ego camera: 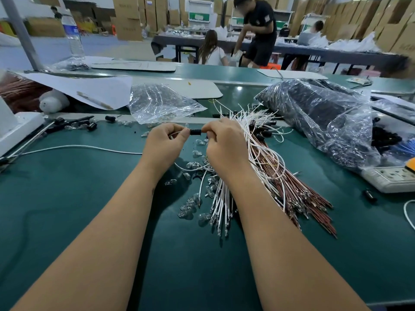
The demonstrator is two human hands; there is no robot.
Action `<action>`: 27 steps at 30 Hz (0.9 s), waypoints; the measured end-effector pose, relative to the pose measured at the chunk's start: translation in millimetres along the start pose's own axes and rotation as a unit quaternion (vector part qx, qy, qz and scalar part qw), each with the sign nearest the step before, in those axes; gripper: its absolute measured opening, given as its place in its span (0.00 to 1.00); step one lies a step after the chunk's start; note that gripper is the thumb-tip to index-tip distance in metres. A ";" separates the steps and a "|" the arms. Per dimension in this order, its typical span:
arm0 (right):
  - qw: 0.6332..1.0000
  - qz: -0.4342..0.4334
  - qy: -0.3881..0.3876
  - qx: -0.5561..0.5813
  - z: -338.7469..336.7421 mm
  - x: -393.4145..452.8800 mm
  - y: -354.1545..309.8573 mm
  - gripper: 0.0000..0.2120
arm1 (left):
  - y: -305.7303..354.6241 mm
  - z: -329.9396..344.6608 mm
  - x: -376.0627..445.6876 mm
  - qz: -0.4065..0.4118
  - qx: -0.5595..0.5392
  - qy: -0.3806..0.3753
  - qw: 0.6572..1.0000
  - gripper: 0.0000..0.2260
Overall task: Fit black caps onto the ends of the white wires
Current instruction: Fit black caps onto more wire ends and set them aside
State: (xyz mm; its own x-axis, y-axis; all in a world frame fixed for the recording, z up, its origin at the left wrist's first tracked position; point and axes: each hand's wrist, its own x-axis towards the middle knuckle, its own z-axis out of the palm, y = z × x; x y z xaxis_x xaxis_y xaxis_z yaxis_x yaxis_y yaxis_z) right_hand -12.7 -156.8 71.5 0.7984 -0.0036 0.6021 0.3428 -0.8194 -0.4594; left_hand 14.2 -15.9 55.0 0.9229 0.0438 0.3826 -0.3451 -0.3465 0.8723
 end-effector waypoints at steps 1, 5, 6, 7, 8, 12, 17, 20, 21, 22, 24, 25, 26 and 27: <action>1.000 -0.002 -0.002 0.008 -0.3 0.0 -1.8 0.12 | -0.1 -0.2 0.3 0.004 0.006 0.003 1.000 0.05; 0.999 0.002 -0.023 0.048 -0.7 -1.7 -7.9 0.18 | 3.4 -2.1 -0.4 0.028 0.008 -0.013 0.999 0.05; 0.998 0.003 -0.029 0.054 -0.5 -2.1 -8.2 0.19 | 4.7 -2.8 -0.8 0.029 0.001 -0.020 0.999 0.04; 0.998 0.005 -0.033 0.055 -0.3 -2.4 -8.1 0.20 | 5.6 -3.7 -1.3 0.027 -0.007 -0.025 0.999 0.03; 0.998 0.007 -0.035 0.055 0.0 -2.3 -7.4 0.20 | 6.3 -4.5 -1.7 0.028 -0.015 -0.029 0.999 0.02; 0.998 -0.012 -0.042 0.037 1.0 -3.1 -9.0 0.15 | 7.5 -5.6 -3.2 0.067 0.014 -0.023 0.997 0.05; 0.990 -0.059 -0.029 -0.121 -0.5 1.0 -6.1 0.11 | 4.5 -13.0 -1.1 0.083 0.069 -0.001 0.994 0.02; 0.986 -0.019 0.013 -0.163 -6.8 4.3 1.3 0.14 | -3.2 -29.0 5.1 0.028 0.137 0.072 0.988 0.01; 0.986 0.004 0.019 -0.167 -9.0 4.4 4.3 0.14 | -6.1 -35.1 6.8 0.008 0.181 0.103 0.978 0.02; 0.986 0.027 0.019 -0.165 -10.7 4.5 6.9 0.14 | -8.7 -40.0 8.0 -0.008 0.229 0.125 0.965 0.04; 0.988 0.051 0.003 -0.149 -11.5 3.8 9.9 0.16 | -10.6 -42.3 7.3 -0.013 0.314 0.139 0.939 0.08; 0.990 0.048 -0.008 -0.136 -10.5 3.4 9.8 0.16 | -8.5 -39.3 5.1 0.003 0.339 0.138 0.931 0.10; 0.992 0.039 -0.021 -0.118 -8.9 3.2 8.5 0.16 | -4.5 -34.7 2.4 0.033 0.346 0.133 0.928 0.13; 0.994 0.029 -0.037 -0.096 -7.2 2.7 6.2 0.15 | 0.9 -29.0 -0.3 0.077 0.339 0.120 0.930 0.15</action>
State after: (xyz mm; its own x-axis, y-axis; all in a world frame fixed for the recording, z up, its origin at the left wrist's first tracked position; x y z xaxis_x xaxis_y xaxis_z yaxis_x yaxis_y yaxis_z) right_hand -12.0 -166.0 74.9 0.8503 -0.0178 0.5259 0.2003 -0.9133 -0.3546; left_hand 8.6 11.0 64.5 0.7789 0.1252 0.6145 -0.2073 -0.8734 0.4408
